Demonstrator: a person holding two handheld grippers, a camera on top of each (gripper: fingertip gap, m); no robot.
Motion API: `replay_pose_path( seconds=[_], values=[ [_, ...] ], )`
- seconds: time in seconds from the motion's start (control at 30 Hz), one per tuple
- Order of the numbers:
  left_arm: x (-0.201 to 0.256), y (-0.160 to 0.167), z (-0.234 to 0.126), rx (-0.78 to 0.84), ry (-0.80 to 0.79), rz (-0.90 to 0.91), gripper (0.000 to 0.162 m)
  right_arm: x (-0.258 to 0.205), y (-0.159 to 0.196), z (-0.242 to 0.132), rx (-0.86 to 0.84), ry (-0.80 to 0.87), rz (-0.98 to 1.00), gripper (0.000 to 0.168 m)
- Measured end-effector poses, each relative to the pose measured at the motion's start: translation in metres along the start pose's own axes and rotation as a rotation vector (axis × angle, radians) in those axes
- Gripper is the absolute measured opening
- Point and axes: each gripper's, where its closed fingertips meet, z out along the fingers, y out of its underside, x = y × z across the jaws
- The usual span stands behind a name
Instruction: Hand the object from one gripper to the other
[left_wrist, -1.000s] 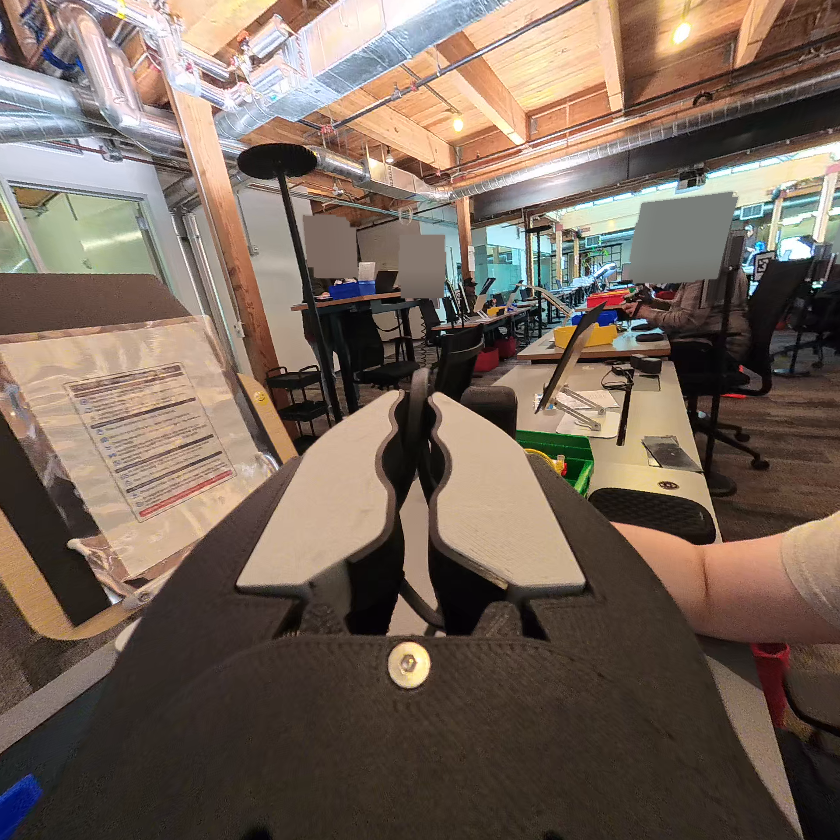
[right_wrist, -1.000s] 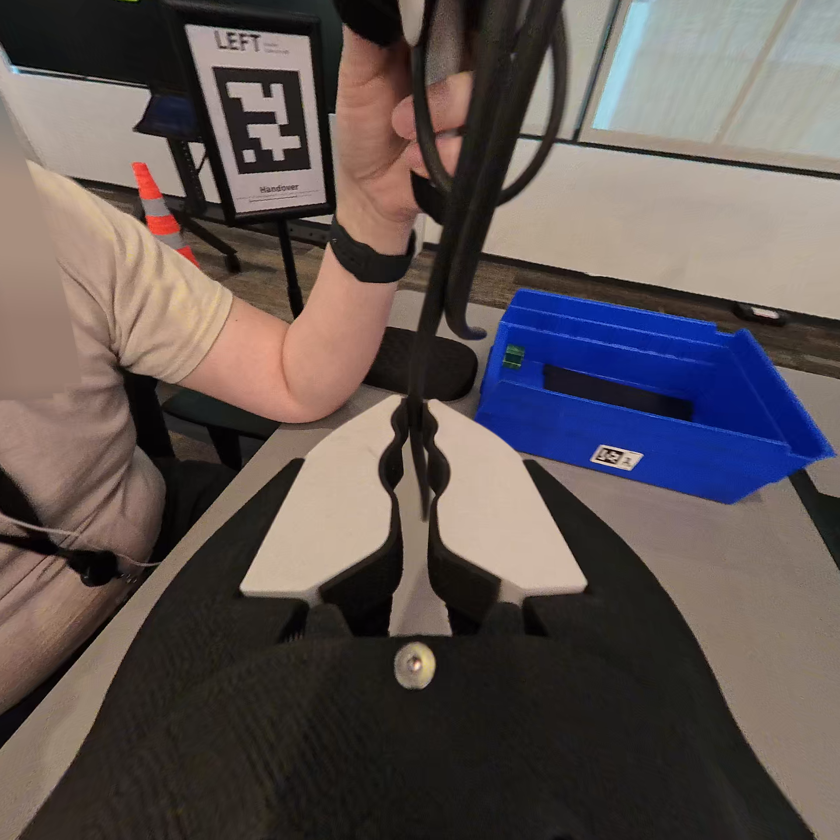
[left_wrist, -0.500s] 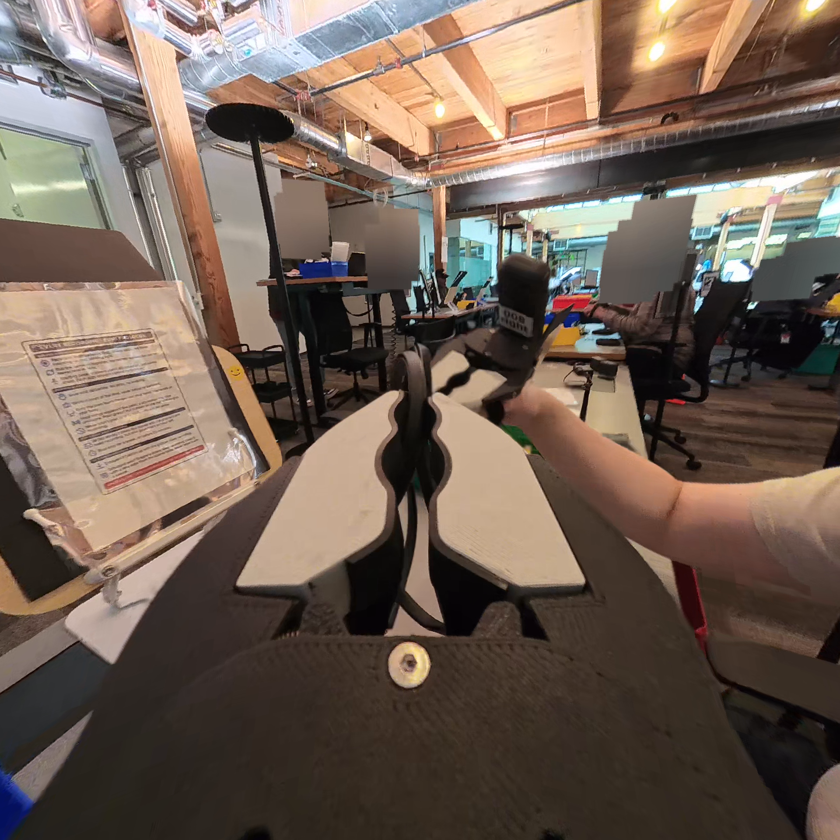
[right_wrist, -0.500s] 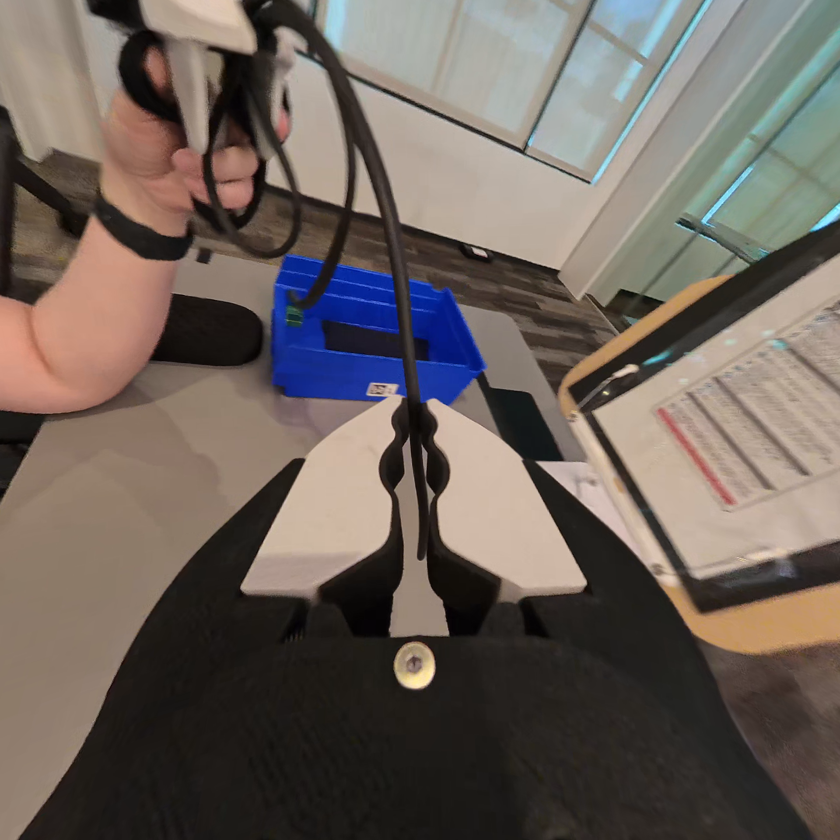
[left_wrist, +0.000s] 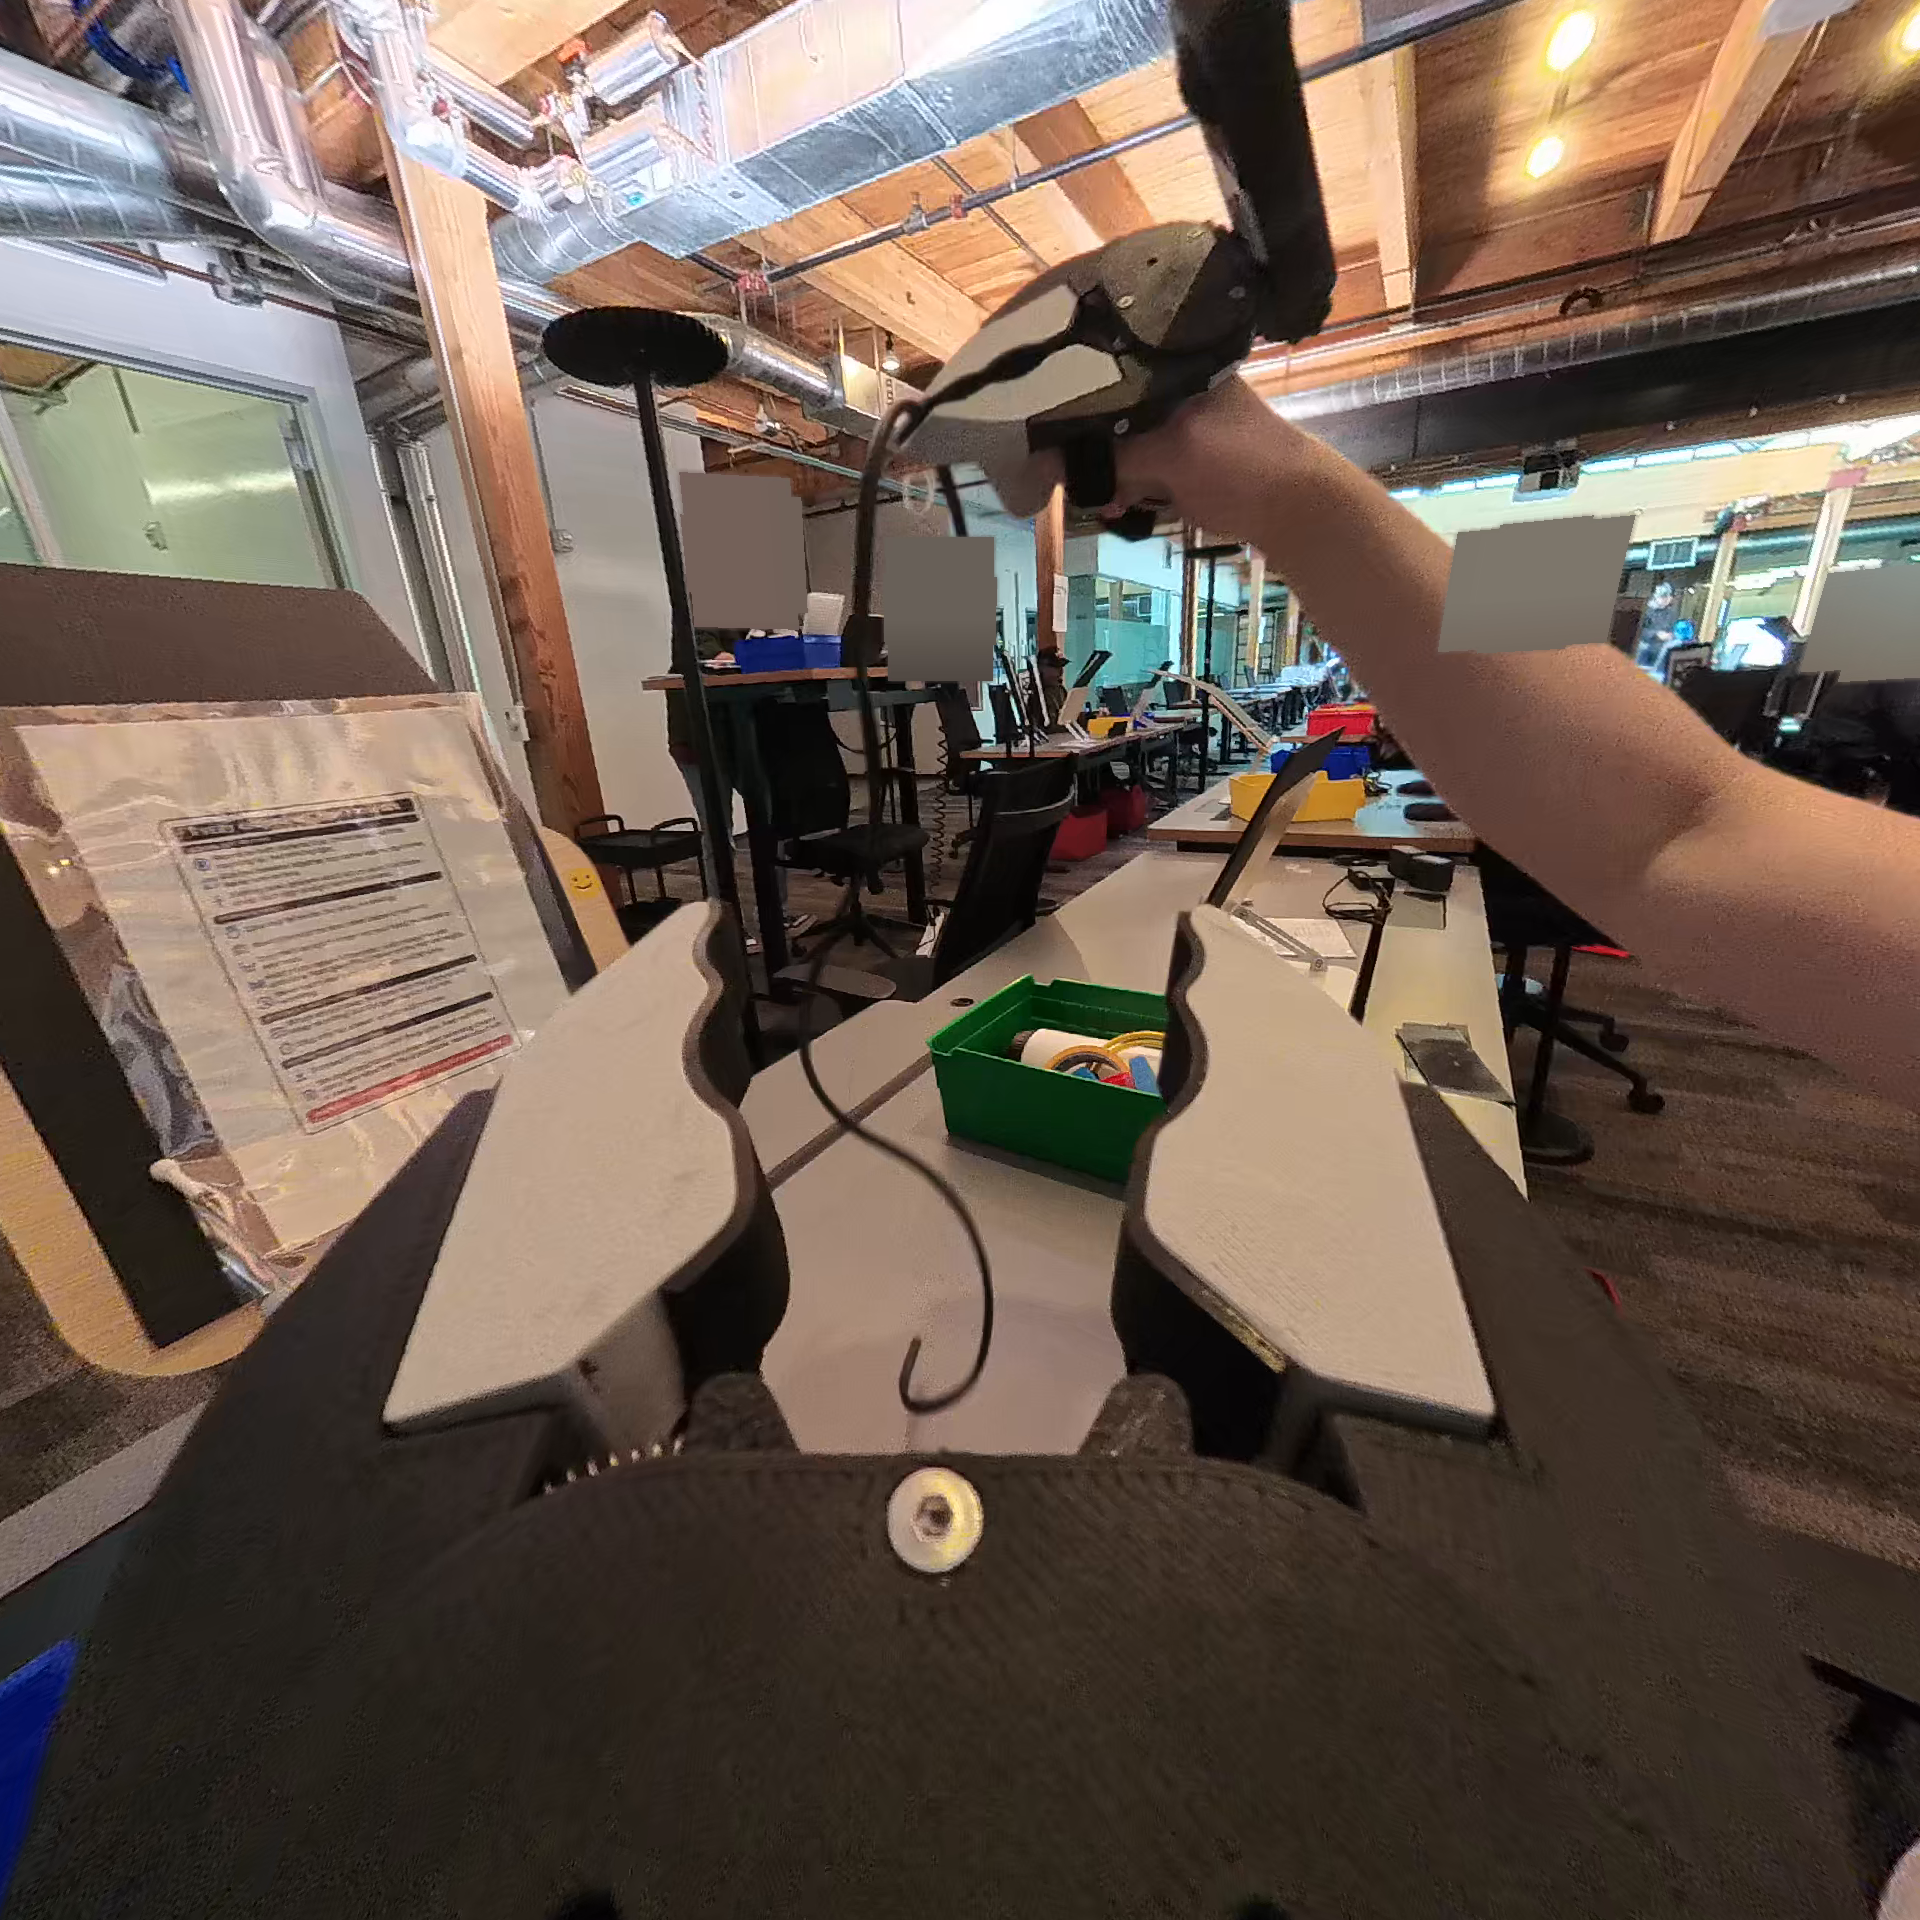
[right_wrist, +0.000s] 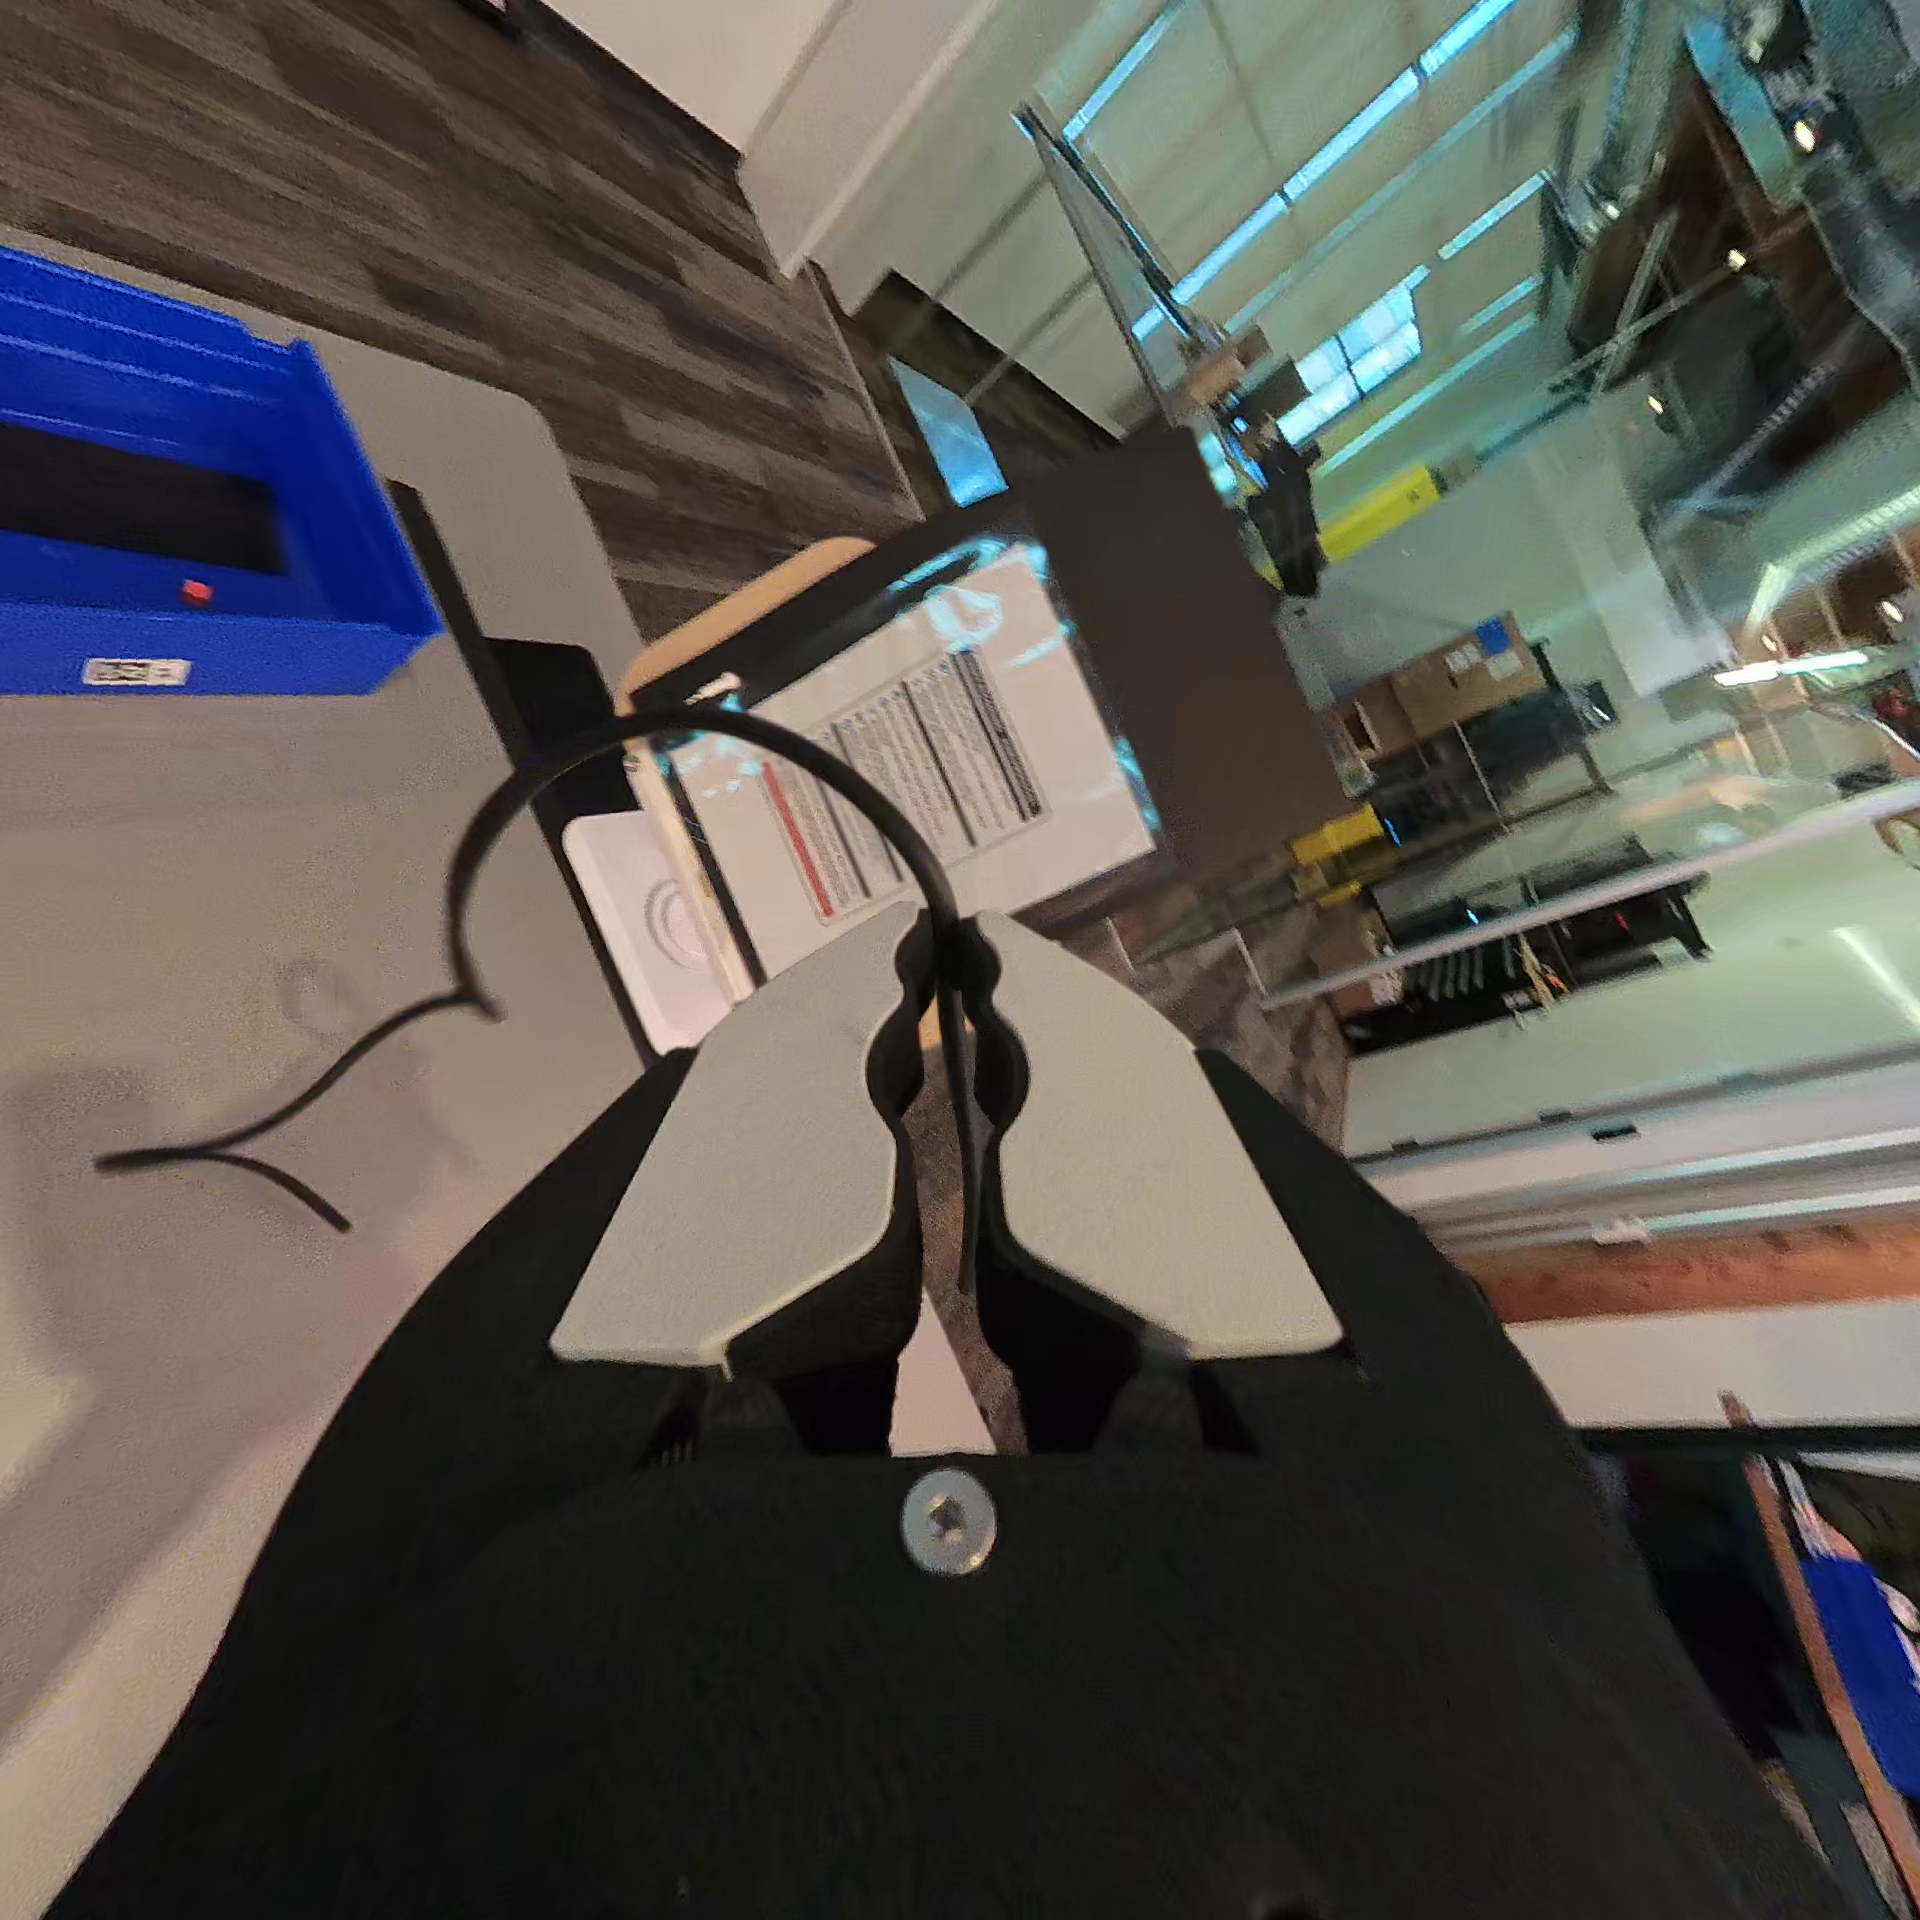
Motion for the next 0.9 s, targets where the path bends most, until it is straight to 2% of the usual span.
replay_pose_path(
  seconds=[0.2,0.3,0.43,0.57,0.67,0.73,0.83,0.9],
  values=[
    [-0.013,0.006,-0.002,-0.016,-0.014,-0.036,0.073,0.043,-0.028,-0.024,-0.026,0.119,0.084,0.005],
    [-0.026,0.032,0.011,-0.127,-0.042,-0.018,0.076,0.060,-0.047,-0.037,-0.022,0.173,0.102,0.005],
    [-0.029,0.078,0.038,-0.301,0.011,-0.008,0.082,0.079,-0.072,-0.056,-0.027,0.241,0.111,0.005],
    [-0.020,0.111,0.068,-0.378,0.040,0.067,0.080,0.095,-0.090,-0.074,-0.052,0.294,0.120,0.005],
    [-0.019,0.128,0.088,-0.407,-0.012,0.147,0.091,0.101,-0.101,-0.088,-0.064,0.318,0.121,0.005],
    [-0.015,0.134,0.100,-0.387,-0.021,0.186,0.093,0.102,-0.107,-0.096,-0.065,0.325,0.123,0.005],
    [0.000,0.152,0.119,-0.377,0.044,0.123,0.093,0.100,-0.115,-0.109,-0.060,0.328,0.110,0.005],
    [0.022,0.168,0.130,-0.381,0.174,-0.050,0.091,0.100,-0.116,-0.116,-0.067,0.333,0.099,0.005]
  ],
)
